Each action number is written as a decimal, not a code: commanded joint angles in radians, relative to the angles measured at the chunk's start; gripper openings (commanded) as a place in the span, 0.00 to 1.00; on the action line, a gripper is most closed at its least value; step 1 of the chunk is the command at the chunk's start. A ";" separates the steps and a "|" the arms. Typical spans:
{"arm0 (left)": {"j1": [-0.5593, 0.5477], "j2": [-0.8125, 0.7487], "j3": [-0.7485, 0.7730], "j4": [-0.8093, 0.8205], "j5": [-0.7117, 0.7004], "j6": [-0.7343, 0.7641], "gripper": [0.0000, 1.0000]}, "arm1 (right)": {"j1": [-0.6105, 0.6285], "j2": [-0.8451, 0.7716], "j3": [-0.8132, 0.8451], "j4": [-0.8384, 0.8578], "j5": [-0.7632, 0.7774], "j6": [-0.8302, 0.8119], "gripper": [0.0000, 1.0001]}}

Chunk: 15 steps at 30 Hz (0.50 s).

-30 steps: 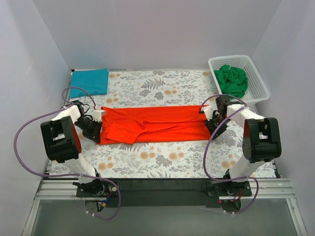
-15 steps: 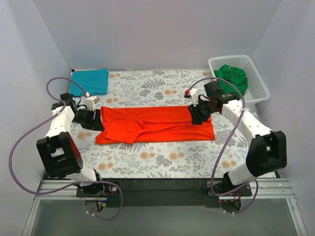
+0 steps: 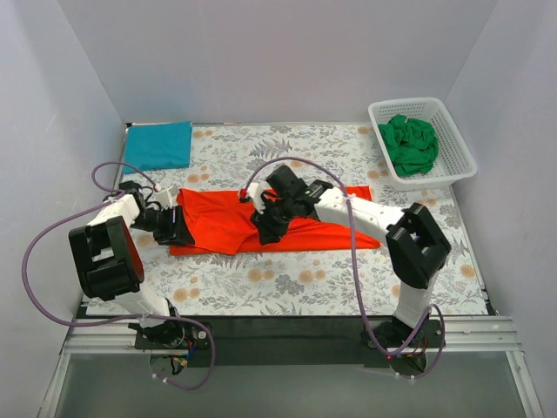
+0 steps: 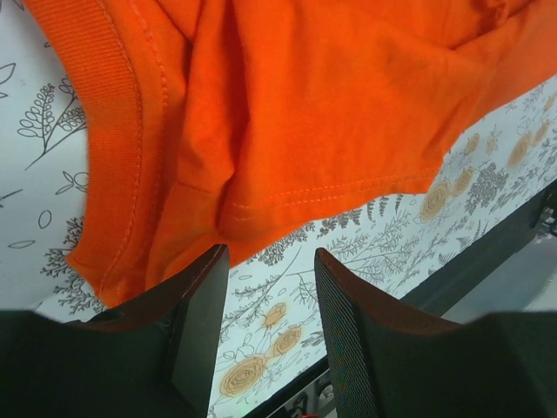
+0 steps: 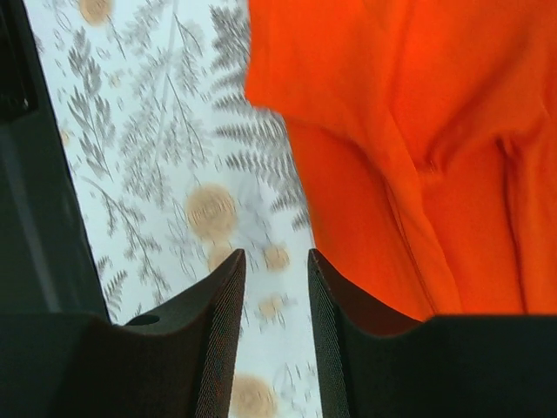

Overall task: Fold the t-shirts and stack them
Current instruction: Fold the tshirt

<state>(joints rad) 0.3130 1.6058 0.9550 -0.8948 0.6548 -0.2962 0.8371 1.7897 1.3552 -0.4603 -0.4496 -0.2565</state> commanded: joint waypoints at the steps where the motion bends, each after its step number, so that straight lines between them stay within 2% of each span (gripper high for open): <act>1: 0.000 0.034 -0.007 0.063 0.011 -0.057 0.43 | 0.063 0.088 0.106 0.115 -0.009 0.083 0.41; 6: -0.002 0.065 0.011 0.074 0.006 -0.075 0.42 | 0.106 0.146 0.130 0.155 -0.017 0.135 0.46; 10: -0.006 0.078 0.024 0.076 0.005 -0.083 0.38 | 0.109 0.177 0.145 0.167 -0.017 0.148 0.47; 13: -0.009 0.079 0.033 0.062 0.019 -0.080 0.28 | 0.108 0.163 0.122 0.167 0.009 0.138 0.47; 15: -0.012 0.077 0.050 0.047 0.042 -0.077 0.17 | 0.096 0.148 0.087 0.167 0.020 0.129 0.47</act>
<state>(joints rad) 0.3073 1.6817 0.9634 -0.8417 0.6552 -0.3748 0.9436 1.9697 1.4498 -0.3313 -0.4435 -0.1322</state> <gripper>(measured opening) 0.197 0.468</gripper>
